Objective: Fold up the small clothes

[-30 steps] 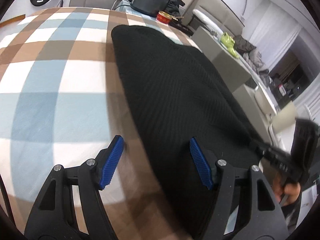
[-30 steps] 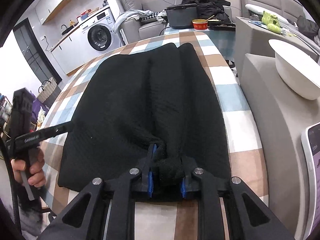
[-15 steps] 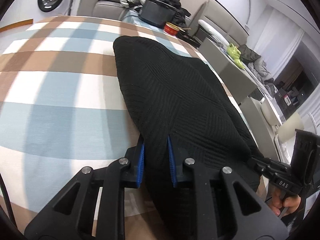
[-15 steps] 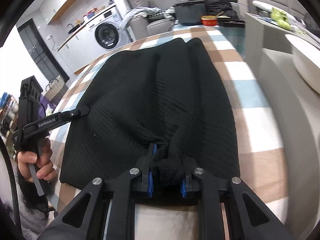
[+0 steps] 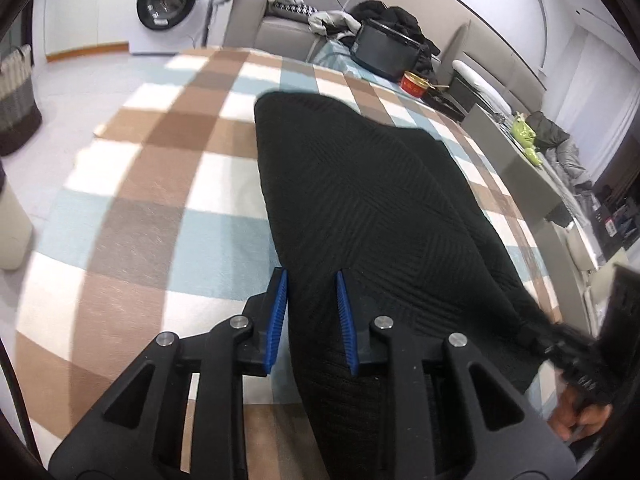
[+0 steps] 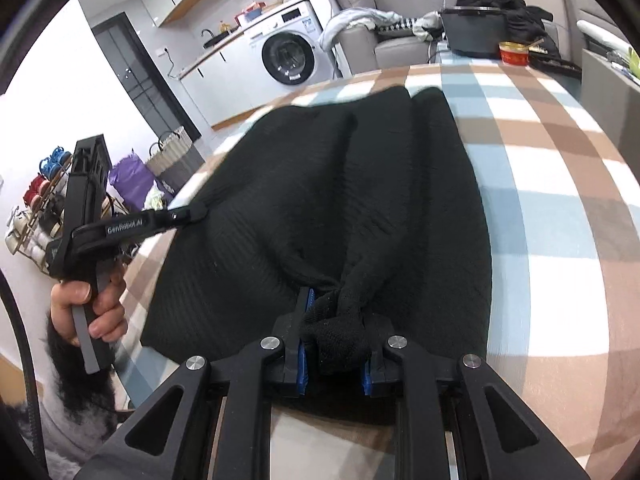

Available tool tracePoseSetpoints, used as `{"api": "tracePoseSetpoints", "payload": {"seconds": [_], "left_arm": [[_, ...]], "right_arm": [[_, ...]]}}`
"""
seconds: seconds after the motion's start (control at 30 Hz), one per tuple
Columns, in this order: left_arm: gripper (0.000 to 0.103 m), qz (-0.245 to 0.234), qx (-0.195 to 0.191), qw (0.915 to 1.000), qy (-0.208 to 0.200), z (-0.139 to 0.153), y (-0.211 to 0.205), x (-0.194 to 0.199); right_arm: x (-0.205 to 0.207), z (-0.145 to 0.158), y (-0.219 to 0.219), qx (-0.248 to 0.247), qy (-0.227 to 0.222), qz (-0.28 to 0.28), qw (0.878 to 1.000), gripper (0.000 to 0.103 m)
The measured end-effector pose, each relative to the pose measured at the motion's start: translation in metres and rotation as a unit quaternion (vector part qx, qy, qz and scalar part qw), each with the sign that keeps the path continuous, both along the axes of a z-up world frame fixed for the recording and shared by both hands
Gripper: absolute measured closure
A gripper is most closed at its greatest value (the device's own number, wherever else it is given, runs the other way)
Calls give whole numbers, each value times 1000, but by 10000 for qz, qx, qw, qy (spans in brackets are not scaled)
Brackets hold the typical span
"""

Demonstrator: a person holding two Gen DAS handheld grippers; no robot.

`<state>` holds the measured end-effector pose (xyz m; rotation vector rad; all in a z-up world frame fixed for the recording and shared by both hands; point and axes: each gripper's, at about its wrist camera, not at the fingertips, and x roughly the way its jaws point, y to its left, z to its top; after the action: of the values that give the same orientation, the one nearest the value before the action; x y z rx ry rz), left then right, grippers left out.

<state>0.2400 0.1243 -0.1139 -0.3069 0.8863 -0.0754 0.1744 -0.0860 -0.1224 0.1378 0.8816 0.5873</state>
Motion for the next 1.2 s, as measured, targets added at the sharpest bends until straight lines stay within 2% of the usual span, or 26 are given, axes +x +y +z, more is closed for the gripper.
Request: {"api": "tracePoseSetpoints", "payload": {"seconds": [0.13,0.23,0.33,0.4,0.5,0.63,0.7,0.73,0.77,0.87,0.97,1.0,1.03,1.07,1.2], "left_arm": [[76,-39,199,9994,-268,21,1,-10],[59,-48,216,9989,-407,35,-1,-17],[53,-89,261,9988,-406,37,-8,-20],[53,-145,215,9993,-279,30,-13,-19],[53,-168,199,9996,-49,14,-23,-18],[53,-180,86,9997,127,-4,-28,-14],[53,-184,87,9997,151,-7,-30,-13],[53,-173,82,9997,155,-8,-31,-14],[53,-167,77,9997,155,-8,-31,-14],[52,-194,84,9997,153,-10,-32,-14],[52,-194,66,9996,169,-12,-31,-11],[52,-180,41,9997,179,-12,-29,-10],[52,-173,23,9997,188,-12,-28,-10],[52,-161,17,9997,193,-11,-26,-10],[52,-29,129,9998,153,-7,-18,-10]], "right_arm": [[-4,34,-5,210,-513,-1,9985,86],[-16,70,-11,105,-1101,-22,9939,86],[-22,82,-24,-34,-1357,-151,9906,86],[-19,71,-34,-135,-1231,-351,9917,86],[1,30,-47,-404,-598,-616,9955,86],[11,-4,-64,-592,-64,-770,9953,82],[12,-8,-65,-635,-31,-710,9954,75],[12,-6,-67,-654,-15,-709,9953,66],[12,-3,-69,-625,-17,-704,9956,61],[10,9,-88,-534,-246,-918,9940,56],[21,2,-102,-503,-74,-1095,9927,60],[24,-1,-104,-387,57,-1075,9934,65],[28,-9,-105,-172,294,-963,9948,76],[29,-12,-104,-91,410,-903,9950,79],[17,-14,-91,-89,470,-669,9966,82]]}}
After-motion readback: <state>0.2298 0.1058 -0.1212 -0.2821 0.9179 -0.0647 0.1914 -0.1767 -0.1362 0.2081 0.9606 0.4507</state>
